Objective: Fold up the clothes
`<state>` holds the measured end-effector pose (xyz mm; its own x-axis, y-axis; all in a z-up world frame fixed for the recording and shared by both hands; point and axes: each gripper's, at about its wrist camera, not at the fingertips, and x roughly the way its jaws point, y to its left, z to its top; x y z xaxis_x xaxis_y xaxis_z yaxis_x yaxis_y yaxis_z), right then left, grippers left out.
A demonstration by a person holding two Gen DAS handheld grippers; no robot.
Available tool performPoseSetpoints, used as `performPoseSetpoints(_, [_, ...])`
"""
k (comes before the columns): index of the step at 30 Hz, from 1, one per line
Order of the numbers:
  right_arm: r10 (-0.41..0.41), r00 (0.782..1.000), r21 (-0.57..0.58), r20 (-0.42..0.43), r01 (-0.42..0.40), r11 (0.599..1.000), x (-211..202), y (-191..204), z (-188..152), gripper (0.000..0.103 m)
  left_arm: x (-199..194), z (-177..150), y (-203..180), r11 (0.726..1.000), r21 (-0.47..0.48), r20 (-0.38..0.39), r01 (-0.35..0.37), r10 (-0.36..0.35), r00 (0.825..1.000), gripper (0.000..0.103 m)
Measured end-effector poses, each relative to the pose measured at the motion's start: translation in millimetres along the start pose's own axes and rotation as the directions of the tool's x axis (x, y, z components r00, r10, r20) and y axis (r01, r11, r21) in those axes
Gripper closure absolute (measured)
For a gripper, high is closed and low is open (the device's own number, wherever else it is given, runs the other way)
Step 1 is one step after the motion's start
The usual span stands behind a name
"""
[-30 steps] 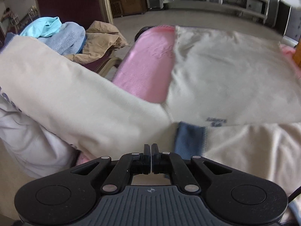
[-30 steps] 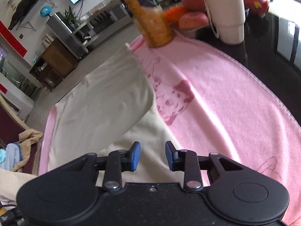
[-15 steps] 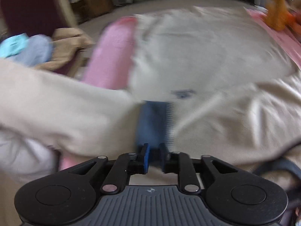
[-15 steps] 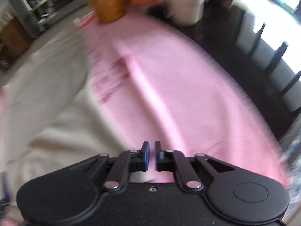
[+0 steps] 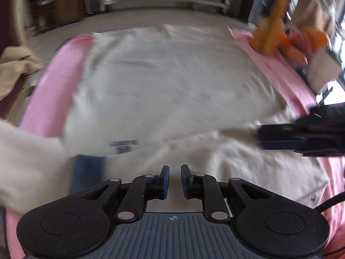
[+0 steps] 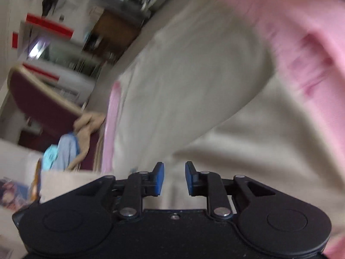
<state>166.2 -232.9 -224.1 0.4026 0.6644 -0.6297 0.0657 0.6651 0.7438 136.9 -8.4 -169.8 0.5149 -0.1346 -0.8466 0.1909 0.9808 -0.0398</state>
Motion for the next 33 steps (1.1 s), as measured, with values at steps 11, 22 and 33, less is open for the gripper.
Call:
performPoseSetpoints(11, [-0.061, 0.928, 0.597, 0.368, -0.185, 0.781, -51.5, -139.1, 30.9, 0.088, -2.5, -2.9, 92.7, 0.905, -0.411, -0.040, -0.112, 0.105, 0.994, 0.090])
performPoseSetpoints(22, [-0.162, 0.929, 0.322, 0.332, 0.050, 0.945, -129.5, -70.2, -16.1, 0.069, -60.8, -30.1, 87.4, 0.940, -0.328, -0.007, -0.100, 0.103, 0.995, 0.087])
performPoseSetpoints(33, [-0.187, 0.962, 0.105, 0.196, 0.169, 0.980, -91.5, -28.0, -57.2, 0.088, -58.1, -42.2, 30.0, 0.995, -0.094, 0.050, -0.033, 0.038, 0.998, 0.087])
